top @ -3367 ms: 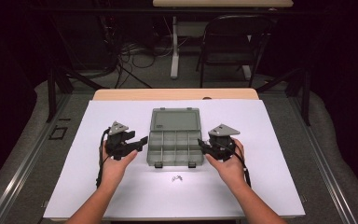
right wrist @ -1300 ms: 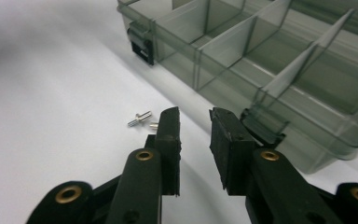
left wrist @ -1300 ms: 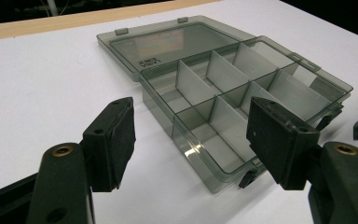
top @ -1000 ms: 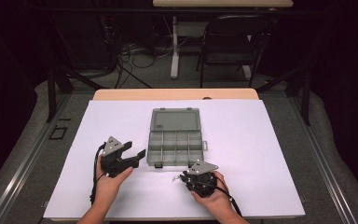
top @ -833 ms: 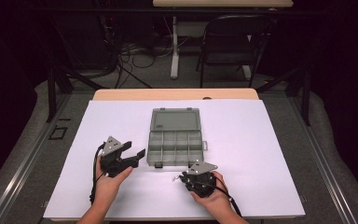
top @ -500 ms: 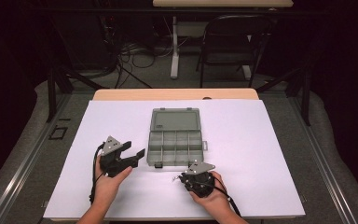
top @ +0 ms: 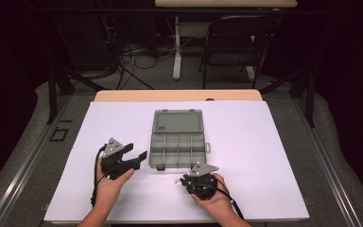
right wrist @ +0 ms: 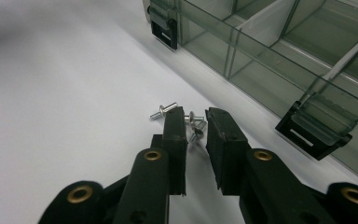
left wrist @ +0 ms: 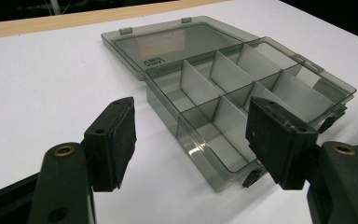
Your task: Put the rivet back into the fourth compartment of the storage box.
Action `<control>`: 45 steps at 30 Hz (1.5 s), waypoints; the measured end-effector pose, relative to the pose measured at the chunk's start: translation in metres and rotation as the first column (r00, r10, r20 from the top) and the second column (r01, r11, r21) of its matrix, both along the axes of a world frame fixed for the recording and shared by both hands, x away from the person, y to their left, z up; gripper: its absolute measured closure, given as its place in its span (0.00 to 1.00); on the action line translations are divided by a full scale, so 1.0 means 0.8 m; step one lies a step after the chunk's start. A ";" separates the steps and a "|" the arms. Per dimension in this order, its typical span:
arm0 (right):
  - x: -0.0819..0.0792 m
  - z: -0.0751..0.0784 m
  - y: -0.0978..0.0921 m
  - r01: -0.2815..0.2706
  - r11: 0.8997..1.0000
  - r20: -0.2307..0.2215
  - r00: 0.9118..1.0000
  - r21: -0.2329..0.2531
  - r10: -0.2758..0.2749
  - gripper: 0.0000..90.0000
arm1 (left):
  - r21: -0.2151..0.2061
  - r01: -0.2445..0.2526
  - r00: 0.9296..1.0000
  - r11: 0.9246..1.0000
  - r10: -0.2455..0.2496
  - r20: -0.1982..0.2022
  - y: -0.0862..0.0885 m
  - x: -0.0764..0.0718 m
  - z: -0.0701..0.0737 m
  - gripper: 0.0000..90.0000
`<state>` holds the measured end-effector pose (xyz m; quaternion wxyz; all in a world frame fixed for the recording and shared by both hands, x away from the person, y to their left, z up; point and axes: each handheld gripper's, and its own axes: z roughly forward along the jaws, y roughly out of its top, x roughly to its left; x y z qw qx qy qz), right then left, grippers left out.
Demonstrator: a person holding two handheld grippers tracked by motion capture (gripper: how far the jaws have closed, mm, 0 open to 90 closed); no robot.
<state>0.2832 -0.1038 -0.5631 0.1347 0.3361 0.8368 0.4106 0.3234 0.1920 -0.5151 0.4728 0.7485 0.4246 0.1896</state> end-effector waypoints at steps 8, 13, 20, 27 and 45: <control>0.002 -0.001 0.000 0.008 1.000 0.003 1.000 -0.029 -0.008 0.92 | -0.004 -0.002 1.000 1.000 0.002 -0.002 0.000 0.000 0.000 0.37; 0.003 -0.002 0.001 0.012 1.000 0.011 1.000 -0.027 -0.011 0.96 | -0.003 -0.001 1.000 1.000 0.000 -0.005 0.000 0.000 0.000 0.37; 0.005 -0.002 0.000 0.012 1.000 0.000 1.000 -0.022 -0.012 0.98 | -0.004 0.001 1.000 1.000 -0.001 -0.002 0.000 0.000 0.000 0.37; 0.006 -0.003 -0.001 0.017 1.000 0.010 1.000 -0.001 -0.017 0.98 | -0.005 0.001 1.000 1.000 -0.001 -0.004 0.000 0.000 0.000 0.37; 0.007 0.004 -0.006 0.012 1.000 -0.027 1.000 0.020 -0.011 0.99 | -0.009 -0.002 1.000 1.000 0.002 -0.004 0.001 0.000 0.001 0.37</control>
